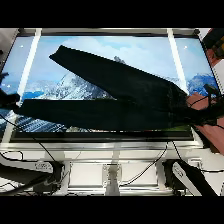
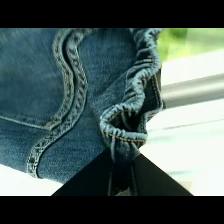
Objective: Fold the clothes and pants, and hang the long-sleeved shirts on hangers.
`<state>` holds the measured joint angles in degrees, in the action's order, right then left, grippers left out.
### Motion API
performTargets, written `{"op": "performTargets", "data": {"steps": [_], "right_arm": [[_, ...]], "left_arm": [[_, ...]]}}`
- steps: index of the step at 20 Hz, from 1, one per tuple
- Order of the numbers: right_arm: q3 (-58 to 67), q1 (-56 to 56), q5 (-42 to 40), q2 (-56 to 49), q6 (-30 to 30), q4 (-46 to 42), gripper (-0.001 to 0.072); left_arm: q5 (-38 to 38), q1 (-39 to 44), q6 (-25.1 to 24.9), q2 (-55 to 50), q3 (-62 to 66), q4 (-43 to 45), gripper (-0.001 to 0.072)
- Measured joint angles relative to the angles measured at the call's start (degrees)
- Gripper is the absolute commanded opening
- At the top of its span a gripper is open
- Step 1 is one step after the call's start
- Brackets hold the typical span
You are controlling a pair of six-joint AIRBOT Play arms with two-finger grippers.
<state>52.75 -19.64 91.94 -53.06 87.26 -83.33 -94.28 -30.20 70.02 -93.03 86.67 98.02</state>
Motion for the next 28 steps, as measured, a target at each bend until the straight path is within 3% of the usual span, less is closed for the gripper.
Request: {"op": "performTargets", "data": {"steps": [4,5,6,7,8,16,24,28], "right_arm": [[-1.62,0.00,3.26,0.00,0.00,-0.57,0.0037],[-1.77,0.00,3.63,0.00,0.00,-0.68,0.0055],[-1.92,0.00,4.04,0.00,0.00,-0.79,0.0195],[-1.99,0.00,4.31,0.00,0.00,-0.87,0.0386],[-2.05,0.00,4.61,0.00,0.00,-1.09,0.0496],[-2.16,0.00,1.36,0.00,0.00,-1.09,0.0498],[-0.42,-1.57,-23.34,-4.35,0.17,-0.87,0.0487],[5.97,-9.31,-27.63,-14.97,-1.33,6.49,0.0487]], "left_arm": [[-0.31,-3.32,-0.39,-0.52,-3.93,2.62,0.0025],[-0.22,-4.00,-0.39,-0.68,-4.37,2.95,0.0074],[-0.11,-4.57,-0.42,-0.76,-4.66,3.28,0.0230],[0.07,-4.98,-0.42,-0.90,-4.90,3.54,0.0506],[0.17,-5.22,-0.42,-0.98,-5.05,3.58,0.0719],[4.57,-5.90,0.04,-1.11,-5.42,3.52,0.0702],[12.92,-3.56,0.26,-1.11,-5.42,-0.24,0.0702],[16.37,0.44,1.07,-1.11,-5.44,-0.96,0.0701]]}}
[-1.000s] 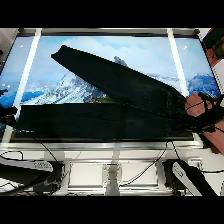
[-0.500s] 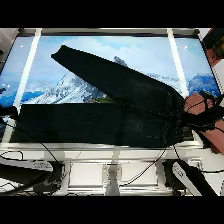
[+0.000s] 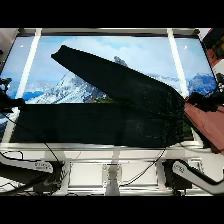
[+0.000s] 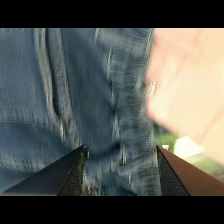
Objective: Fold the clothes and pants, and hang the long-sleeved shirts on hangers.
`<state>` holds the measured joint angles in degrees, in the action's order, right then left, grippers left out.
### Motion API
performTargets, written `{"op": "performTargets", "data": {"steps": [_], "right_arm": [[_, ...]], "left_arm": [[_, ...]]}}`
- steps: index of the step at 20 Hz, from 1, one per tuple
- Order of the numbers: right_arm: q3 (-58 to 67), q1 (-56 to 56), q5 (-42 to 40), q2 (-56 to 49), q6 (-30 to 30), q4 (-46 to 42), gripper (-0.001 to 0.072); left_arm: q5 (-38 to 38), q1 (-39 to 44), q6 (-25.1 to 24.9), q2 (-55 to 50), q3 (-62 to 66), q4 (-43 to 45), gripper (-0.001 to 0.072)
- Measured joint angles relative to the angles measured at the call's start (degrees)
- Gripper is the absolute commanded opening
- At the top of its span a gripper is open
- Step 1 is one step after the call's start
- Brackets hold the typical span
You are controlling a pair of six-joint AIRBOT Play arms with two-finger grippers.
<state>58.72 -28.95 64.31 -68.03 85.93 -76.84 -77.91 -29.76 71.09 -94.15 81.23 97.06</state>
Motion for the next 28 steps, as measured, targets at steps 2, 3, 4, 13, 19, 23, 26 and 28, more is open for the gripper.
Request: {"op": "performTargets", "data": {"steps": [2,3,4,13,19,23,26,28], "right_arm": [[3.98,-4.07,0.37,-6.05,-3.19,7.08,0.0494],[6.10,-5.51,1.16,-9.16,-5.05,10.25,0.0539],[8.02,-6.40,2.12,-11.96,-6.69,12.44,0.0551],[15.02,-7.45,6.43,-25.05,-14.62,18.38,0.0545],[15.37,-7.45,9.62,-25.68,-16.22,17.86,0.0546],[15.37,-7.45,8.20,-25.81,-16.33,16.35,0.0546],[15.37,-7.43,6.03,-26.05,-16.28,16.74,0.0546],[15.37,-6.80,5.09,-26.69,-16.26,17.35,0.0546]], "left_arm": [[2.82,2.54,2.29,-0.02,0.02,-0.04,0.0702],[4.31,3.80,3.54,-0.02,0.02,-0.11,0.0702],[6.34,5.25,5.16,-0.02,0.02,-0.20,0.0702],[31.41,14.23,8.81,-4.90,1.88,-32.61,0.0618],[35.32,20.46,5.14,-13.33,8.68,-45.05,0.0623],[36.96,23.10,2.93,-14.78,10.03,-46.95,0.0623],[37.42,23.74,2.38,-15.10,10.34,-47.50,0.0623],[37.55,24.06,2.21,-15.28,10.40,-47.63,0.0636]]}}
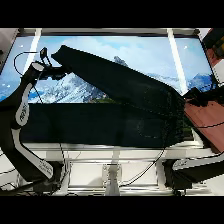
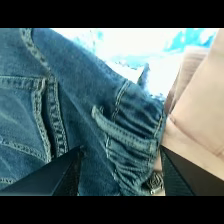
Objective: Fold the clothes and pants, and hang the long-sleeved shirts on hangers.
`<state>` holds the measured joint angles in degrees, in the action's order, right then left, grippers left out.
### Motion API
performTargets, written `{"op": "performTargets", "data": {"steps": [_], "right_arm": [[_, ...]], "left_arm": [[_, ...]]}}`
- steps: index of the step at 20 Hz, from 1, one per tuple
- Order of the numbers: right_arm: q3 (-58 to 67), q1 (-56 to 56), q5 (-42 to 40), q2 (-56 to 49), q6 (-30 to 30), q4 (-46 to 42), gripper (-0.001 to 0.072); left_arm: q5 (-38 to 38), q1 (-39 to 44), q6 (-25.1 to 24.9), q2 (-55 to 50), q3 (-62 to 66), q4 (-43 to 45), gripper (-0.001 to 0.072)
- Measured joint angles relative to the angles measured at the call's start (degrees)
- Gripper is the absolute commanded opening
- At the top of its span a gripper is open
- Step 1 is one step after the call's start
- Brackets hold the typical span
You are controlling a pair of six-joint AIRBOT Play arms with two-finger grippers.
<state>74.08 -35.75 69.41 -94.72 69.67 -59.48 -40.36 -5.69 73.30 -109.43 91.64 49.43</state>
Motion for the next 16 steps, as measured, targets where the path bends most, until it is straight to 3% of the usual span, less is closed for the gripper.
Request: {"op": "performTargets", "data": {"steps": [1,3,5,6,7,16], "right_arm": [[0.02,0.59,-0.39,-0.44,0.00,0.22,0.0545],[0.02,2.51,-0.24,-1.40,-0.66,0.59,0.0537],[0.00,4.63,-0.70,-2.19,-1.42,0.52,0.0407],[0.02,5.51,-1.66,-2.40,-1.62,0.55,0.0301],[0.02,6.27,-2.54,-2.60,-1.84,0.52,0.0253],[0.07,8.39,-5.46,-2.86,-2.43,1.31,0.0257]], "left_arm": [[0.07,0.26,-0.07,-0.02,0.04,-0.09,0.0675],[0.13,1.05,-0.13,-0.11,0.07,-0.24,0.0672],[0.24,2.01,-0.22,-0.15,0.07,-0.33,0.0619],[0.28,2.47,-0.22,-0.26,0.07,-0.35,0.0619],[0.35,3.02,-0.24,-0.39,0.07,-0.37,0.0620],[2.51,8.57,0.04,-2.69,0.09,-0.50,0.0597]]}}
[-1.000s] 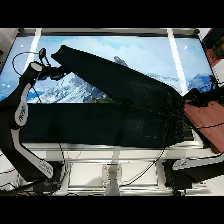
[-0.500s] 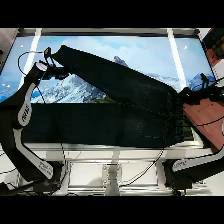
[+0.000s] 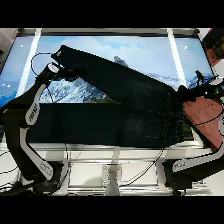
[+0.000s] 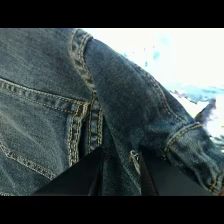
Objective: Fold the clothes and pants, and hang the long-sleeved shirts on hangers.
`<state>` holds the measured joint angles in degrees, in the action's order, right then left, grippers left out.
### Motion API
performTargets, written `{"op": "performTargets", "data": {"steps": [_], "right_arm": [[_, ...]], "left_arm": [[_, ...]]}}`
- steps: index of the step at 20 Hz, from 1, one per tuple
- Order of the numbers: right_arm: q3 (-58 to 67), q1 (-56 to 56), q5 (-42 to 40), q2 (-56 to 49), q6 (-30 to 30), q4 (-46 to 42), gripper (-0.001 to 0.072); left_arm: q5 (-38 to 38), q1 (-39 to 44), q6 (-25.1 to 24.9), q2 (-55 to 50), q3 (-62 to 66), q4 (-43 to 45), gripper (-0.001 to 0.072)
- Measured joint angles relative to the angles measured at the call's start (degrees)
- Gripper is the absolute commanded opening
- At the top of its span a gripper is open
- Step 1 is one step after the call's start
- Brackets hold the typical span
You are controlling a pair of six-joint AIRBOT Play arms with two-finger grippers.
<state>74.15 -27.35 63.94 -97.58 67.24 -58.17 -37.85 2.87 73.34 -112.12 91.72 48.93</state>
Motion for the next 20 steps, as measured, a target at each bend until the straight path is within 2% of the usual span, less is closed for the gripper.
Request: {"op": "performTargets", "data": {"steps": [4,6,7,9,10,11,16,17,18,20], "right_arm": [[-0.02,0.07,-0.15,0.00,-0.04,0.04,0.0257],[0.00,0.07,-0.15,0.00,-0.07,0.07,0.0257],[0.00,0.09,-0.15,-0.02,-0.07,0.07,0.0257],[0.00,0.07,-0.15,0.00,-0.07,0.09,0.0257],[0.00,0.07,-0.15,-0.02,-0.07,0.09,0.0257],[0.00,0.09,-0.15,0.00,-0.07,0.09,0.0257],[0.00,0.09,-0.07,0.00,-0.07,0.09,0.0255],[0.00,0.09,0.04,0.00,-0.07,0.11,0.0247],[0.00,0.09,0.48,0.00,-0.15,0.09,0.0205],[0.00,0.09,1.57,0.00,-0.44,0.07,0.0198]], "left_arm": [[0.94,1.03,1.66,-1.60,0.15,-0.15,0.0534],[1.40,1.31,2.12,-2.08,0.31,-0.20,0.0471],[1.42,1.40,2.25,-2.23,0.35,-0.20,0.0387],[1.03,1.70,2.71,-2.51,0.59,-0.13,0.0140],[0.31,1.92,2.71,-2.60,0.79,-0.07,0.0055],[0.63,2.16,2.62,-2.64,1.22,-0.20,0.0021],[1.60,2.14,2.23,-2.12,2.25,-0.22,0.0023],[1.51,1.79,2.21,-1.57,2.32,0.07,0.0022],[1.09,1.38,2.12,-0.55,2.40,0.87,0.0022],[-1.84,0.68,2.08,2.25,2.45,4.92,0.0022]]}}
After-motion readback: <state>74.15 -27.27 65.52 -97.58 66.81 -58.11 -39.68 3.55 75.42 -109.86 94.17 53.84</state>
